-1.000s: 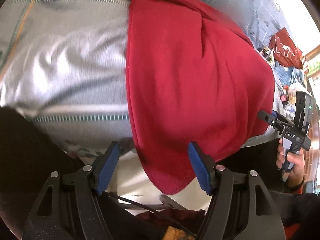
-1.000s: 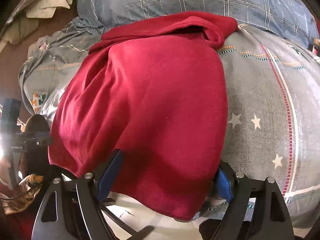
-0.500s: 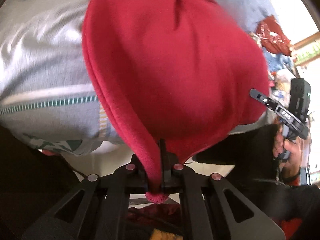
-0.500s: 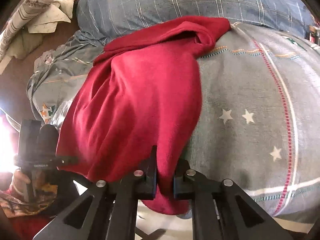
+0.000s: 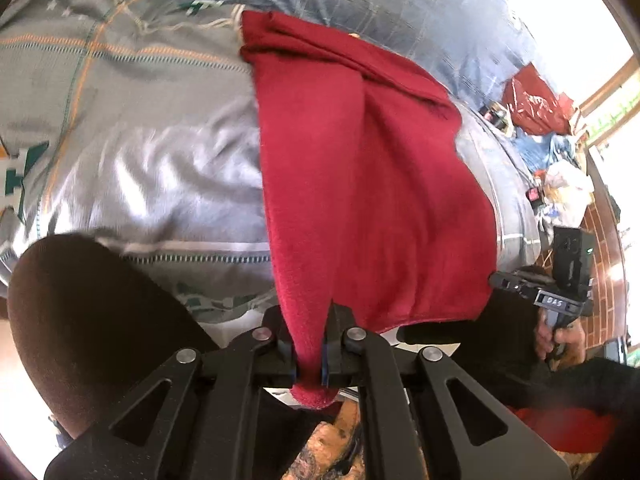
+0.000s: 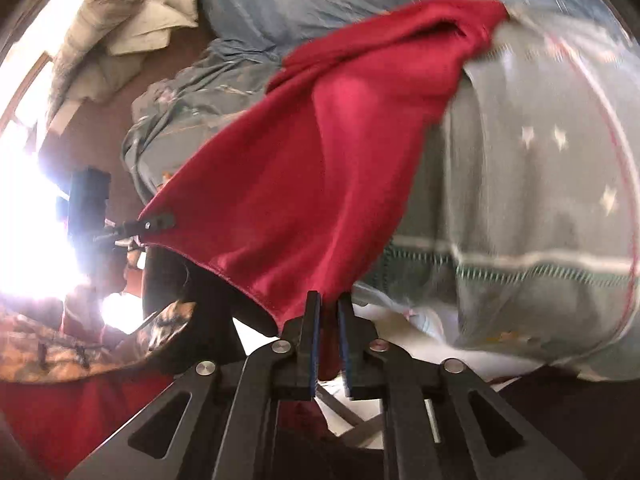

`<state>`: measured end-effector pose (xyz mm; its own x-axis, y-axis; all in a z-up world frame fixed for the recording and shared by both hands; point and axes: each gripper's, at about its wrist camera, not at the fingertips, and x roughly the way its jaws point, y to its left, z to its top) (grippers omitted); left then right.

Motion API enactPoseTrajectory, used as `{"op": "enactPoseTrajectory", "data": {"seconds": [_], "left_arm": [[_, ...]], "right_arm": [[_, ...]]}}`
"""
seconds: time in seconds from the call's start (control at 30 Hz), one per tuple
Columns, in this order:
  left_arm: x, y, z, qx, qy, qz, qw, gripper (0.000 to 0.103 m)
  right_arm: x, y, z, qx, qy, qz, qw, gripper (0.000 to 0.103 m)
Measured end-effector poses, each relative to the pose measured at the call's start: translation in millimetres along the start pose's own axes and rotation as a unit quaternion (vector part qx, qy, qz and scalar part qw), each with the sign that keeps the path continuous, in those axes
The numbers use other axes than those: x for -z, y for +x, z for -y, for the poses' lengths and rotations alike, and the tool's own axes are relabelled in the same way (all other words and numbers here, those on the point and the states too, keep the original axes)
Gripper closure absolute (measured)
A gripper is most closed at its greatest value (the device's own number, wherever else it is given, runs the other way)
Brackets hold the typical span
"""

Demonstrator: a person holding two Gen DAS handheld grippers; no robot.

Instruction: Fold small clothes

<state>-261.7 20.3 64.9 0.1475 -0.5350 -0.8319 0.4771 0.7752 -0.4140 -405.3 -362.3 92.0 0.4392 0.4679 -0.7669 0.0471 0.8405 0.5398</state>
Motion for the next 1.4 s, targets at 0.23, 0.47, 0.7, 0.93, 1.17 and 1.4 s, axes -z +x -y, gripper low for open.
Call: {"op": "enactPoseTrajectory", "data": {"seconds": [0.23,0.47,0.7,0.93,1.17,1.4], "left_arm": [[0.2,9.5,8.8,-0.005,0.007,-0.003,1.0,0.098],[0.0,6.1,9.5,0.001,0.001,0.001,1.0,0.098],[-6.6,-6.5,11.6,0.006,0.012,0.018,0.9997,0.098],[-6.7,-2.5,9.8,0.003,0.014,0.012,0.9998,0.098],[-4.8,6.4,14.3,0.0,0.008,0.008,0.9999,0.098],[-5.6,12.9,15.3,0.002,0.003,-0.001,1.0,0.098]], "right_arm": [[0.0,19.9,8.8,-0.015,0.033,0.001,0.999,0.04],[-2.4,24.3,11.7,-0.005,0.048,0.004,0.999,0.099],[-0.7,-5.1,12.5,0.047,0.046,0.03,0.997,0.082],[-42.6,-31.7,24.6,0.075,0.057,0.116,0.989,0.034],[-165.6,-1.7,49.8,0.183,0.053,0.184,0.964,0.035],[-198.3,19.9,64.8,0.243,0.01,0.159,0.957,0.096]]}}
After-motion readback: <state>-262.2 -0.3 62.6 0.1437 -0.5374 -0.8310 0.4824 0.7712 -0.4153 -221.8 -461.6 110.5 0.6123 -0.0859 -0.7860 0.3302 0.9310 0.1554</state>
